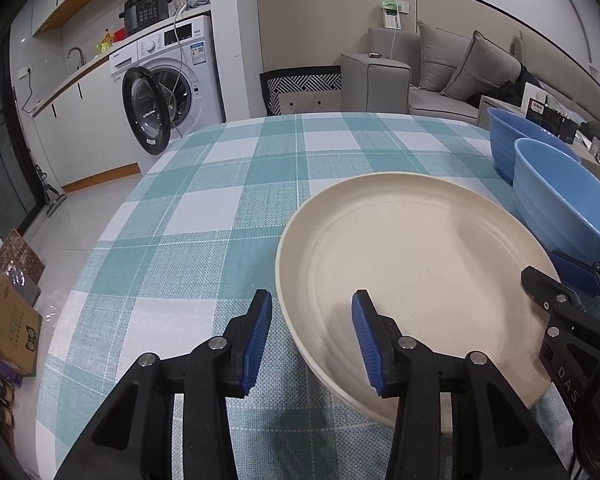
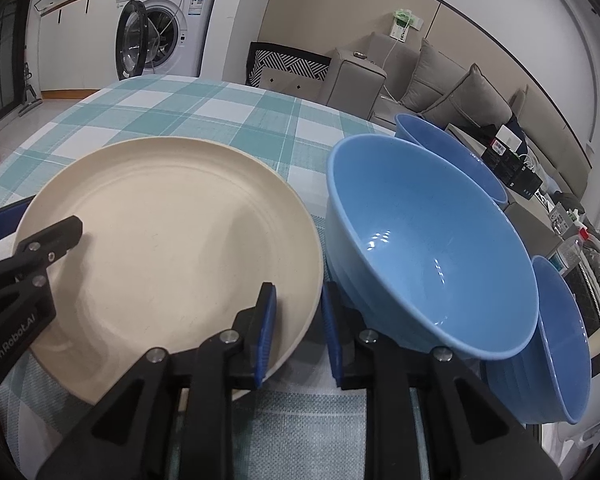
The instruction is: Organize plates and bowls
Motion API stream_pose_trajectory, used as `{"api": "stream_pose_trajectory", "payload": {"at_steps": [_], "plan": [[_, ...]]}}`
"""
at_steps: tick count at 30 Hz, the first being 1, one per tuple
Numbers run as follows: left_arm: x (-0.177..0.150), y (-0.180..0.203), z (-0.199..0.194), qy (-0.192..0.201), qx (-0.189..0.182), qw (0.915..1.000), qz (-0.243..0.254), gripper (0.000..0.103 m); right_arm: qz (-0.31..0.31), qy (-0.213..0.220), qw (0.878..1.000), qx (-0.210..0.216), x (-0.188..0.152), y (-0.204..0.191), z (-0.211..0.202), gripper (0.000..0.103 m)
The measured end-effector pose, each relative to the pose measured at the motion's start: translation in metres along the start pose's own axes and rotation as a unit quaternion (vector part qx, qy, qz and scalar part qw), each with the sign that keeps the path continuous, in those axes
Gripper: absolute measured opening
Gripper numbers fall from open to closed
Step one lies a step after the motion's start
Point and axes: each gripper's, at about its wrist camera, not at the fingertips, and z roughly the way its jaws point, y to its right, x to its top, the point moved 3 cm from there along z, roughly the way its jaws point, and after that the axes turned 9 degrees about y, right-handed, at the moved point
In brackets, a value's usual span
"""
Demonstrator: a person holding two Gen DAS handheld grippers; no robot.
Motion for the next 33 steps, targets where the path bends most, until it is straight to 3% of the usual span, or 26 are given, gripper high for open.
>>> {"api": "stream_pose_trajectory", "payload": {"at_steps": [3, 5, 8, 10, 14, 16, 18, 21, 26, 33], "plan": [[-0.001, -0.003, -0.002, -0.003, -0.001, 1.0, 0.0, 0.05, 0.003, 0.0, 1.0, 0.01, 0.001, 0.0, -0.003, 0.03], [0.0, -0.006, -0.003, -0.008, -0.003, 0.9999, -0.006, 0.052, 0.003, 0.0, 1.0, 0.018, 0.001, -0.001, -0.005, 0.04], [0.002, -0.013, -0.007, -0.011, -0.009, 0.9997, -0.021, 0.066, 0.006, 0.002, 1.0, 0.031, 0.003, -0.003, -0.009, 0.05], [0.004, -0.017, -0.012, -0.011, -0.009, 0.9996, -0.026, 0.081, 0.01, 0.002, 0.999, 0.039, 0.004, -0.004, -0.011, 0.051], [0.013, -0.022, -0.026, 0.003, -0.019, 0.9991, -0.038, 0.094, 0.025, -0.003, 0.997, 0.072, 0.007, -0.004, -0.016, 0.054], [0.017, -0.023, -0.034, 0.008, -0.027, 0.9988, -0.04, 0.099, 0.033, -0.008, 0.995, 0.092, 0.008, -0.005, -0.017, 0.06], [0.021, -0.024, -0.041, 0.013, -0.031, 0.9987, -0.038, 0.1, 0.033, -0.006, 0.994, 0.105, 0.009, -0.007, -0.02, 0.066], [0.027, -0.027, -0.051, 0.02, -0.035, 0.9984, -0.04, 0.102, 0.053, 0.0, 0.99, 0.127, 0.01, -0.006, -0.025, 0.088], [0.035, -0.031, -0.065, 0.027, -0.047, 0.9975, -0.045, 0.102, 0.083, 0.011, 0.984, 0.159, 0.013, 0.0, -0.036, 0.103], [0.043, -0.029, -0.085, 0.037, -0.06, 0.9965, -0.046, 0.103, 0.091, 0.026, 0.982, 0.163, 0.017, 0.011, -0.049, 0.103]]}}
